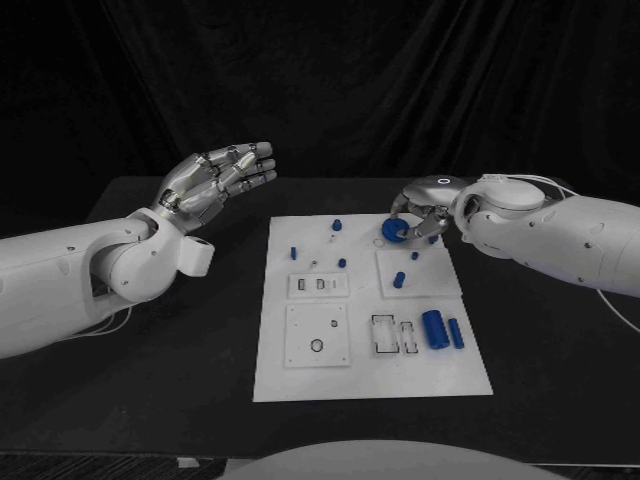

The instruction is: Assemble the parts on the task board

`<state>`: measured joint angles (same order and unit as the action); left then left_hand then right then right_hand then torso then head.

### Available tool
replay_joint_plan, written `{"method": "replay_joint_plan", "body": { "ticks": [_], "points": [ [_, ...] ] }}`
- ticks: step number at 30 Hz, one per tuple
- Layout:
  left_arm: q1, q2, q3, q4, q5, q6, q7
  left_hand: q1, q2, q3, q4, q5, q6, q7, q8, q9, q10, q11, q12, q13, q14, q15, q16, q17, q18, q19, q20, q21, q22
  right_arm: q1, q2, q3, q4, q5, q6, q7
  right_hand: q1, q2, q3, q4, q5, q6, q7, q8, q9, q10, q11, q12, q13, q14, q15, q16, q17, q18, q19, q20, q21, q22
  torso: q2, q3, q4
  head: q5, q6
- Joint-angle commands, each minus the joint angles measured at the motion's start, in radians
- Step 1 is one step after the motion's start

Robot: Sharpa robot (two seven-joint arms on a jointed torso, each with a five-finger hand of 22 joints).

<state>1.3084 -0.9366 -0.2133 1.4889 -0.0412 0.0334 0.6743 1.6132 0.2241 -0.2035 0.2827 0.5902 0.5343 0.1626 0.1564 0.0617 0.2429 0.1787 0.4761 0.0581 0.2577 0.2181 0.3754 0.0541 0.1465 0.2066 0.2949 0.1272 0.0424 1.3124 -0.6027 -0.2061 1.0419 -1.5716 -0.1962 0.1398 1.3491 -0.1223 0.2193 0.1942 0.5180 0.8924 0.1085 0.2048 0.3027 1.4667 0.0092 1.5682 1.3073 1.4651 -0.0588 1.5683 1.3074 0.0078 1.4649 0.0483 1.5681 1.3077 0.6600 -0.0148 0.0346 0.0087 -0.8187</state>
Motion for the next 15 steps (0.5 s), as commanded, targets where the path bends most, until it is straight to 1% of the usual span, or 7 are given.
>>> {"method": "replay_joint_plan", "body": {
  "ticks": [1,4,8,12,15],
  "points": [
    [-0.001,0.004,0.001,0.001,0.002,0.01,0.011,0.009,-0.001,0.005,-0.001,0.007,0.005,0.003,0.005,0.0,0.003,-0.002,0.004,0.001,0.007,-0.002,0.005,0.001,-0.019,0.006,-0.001,0.003,0.001,0.014,0.005,0.001,0.023,0.001,0.0,-0.005,-0.016,-0.001,0.001,0.005,-0.009,0.023,-0.013,0.001,0.002,0.104,0.007,0.003,0.264,0.106,0.007,0.003,0.263,-0.008,0.106,0.009,0.003,0.263,-0.001,-0.0005,-0.0002,-0.001,-0.001],
    [-0.001,0.006,0.001,0.0,0.002,0.012,0.009,0.01,-0.002,0.006,-0.002,0.008,0.005,0.003,0.005,0.0,0.004,-0.002,0.005,0.001,0.008,-0.001,0.006,0.001,-0.019,0.006,-0.001,0.004,0.001,0.022,0.018,0.001,0.035,0.001,-0.001,-0.003,-0.018,-0.002,0.001,0.006,-0.014,0.022,-0.012,-0.001,0.001,0.104,0.007,0.003,0.264,0.106,0.008,0.003,0.263,-0.008,0.106,0.01,0.003,0.263,0.0,-0.0007,0.001,-0.001,0.0],
    [-0.001,0.007,0.001,-0.001,0.002,0.012,0.007,0.01,-0.002,0.006,-0.002,0.008,0.005,0.003,0.005,0.0,0.004,-0.002,0.005,0.001,0.008,-0.001,0.006,0.001,-0.019,0.006,-0.001,0.004,0.001,0.026,0.037,0.001,0.04,0.001,0.003,0.001,-0.018,-0.002,0.001,0.006,-0.016,0.022,-0.012,-0.002,0.001,0.104,0.008,0.003,0.264,0.106,0.008,0.003,0.263,-0.008,0.106,0.011,0.003,0.263,0.0,-0.0002,0.0013,0.004,0.001],
    [-0.001,0.008,0.001,-0.002,0.003,0.013,0.004,0.01,-0.002,0.006,-0.002,0.008,0.005,0.003,0.005,0.0,0.004,-0.002,0.005,0.001,0.008,-0.001,0.006,0.001,-0.019,0.006,-0.001,0.004,0.001,0.028,0.064,0.001,0.033,0.001,0.011,0.004,-0.018,-0.003,0.001,0.005,-0.02,0.022,-0.011,-0.003,0.0,0.104,0.008,0.003,0.264,0.106,0.009,0.003,0.263,-0.008,0.106,0.012,0.003,0.263,0.0,-0.0004,0.0019,0.005,0.002],
    [-0.001,0.011,0.001,-0.003,0.003,0.015,0.002,0.01,-0.002,0.006,-0.002,0.008,0.005,0.003,0.005,0.0,0.004,-0.002,0.005,0.001,0.008,-0.001,0.006,0.001,-0.019,0.006,-0.001,0.004,0.001,0.029,0.09,0.001,0.021,0.001,0.017,0.009,-0.019,-0.003,0.002,0.005,-0.022,0.022,-0.011,-0.004,-0.001,0.104,0.007,0.003,0.264,0.106,0.01,0.003,0.263,-0.008,0.106,0.012,0.003,0.263,0.0,-0.0007,0.0011,0.006,0.003]
  ]
}}
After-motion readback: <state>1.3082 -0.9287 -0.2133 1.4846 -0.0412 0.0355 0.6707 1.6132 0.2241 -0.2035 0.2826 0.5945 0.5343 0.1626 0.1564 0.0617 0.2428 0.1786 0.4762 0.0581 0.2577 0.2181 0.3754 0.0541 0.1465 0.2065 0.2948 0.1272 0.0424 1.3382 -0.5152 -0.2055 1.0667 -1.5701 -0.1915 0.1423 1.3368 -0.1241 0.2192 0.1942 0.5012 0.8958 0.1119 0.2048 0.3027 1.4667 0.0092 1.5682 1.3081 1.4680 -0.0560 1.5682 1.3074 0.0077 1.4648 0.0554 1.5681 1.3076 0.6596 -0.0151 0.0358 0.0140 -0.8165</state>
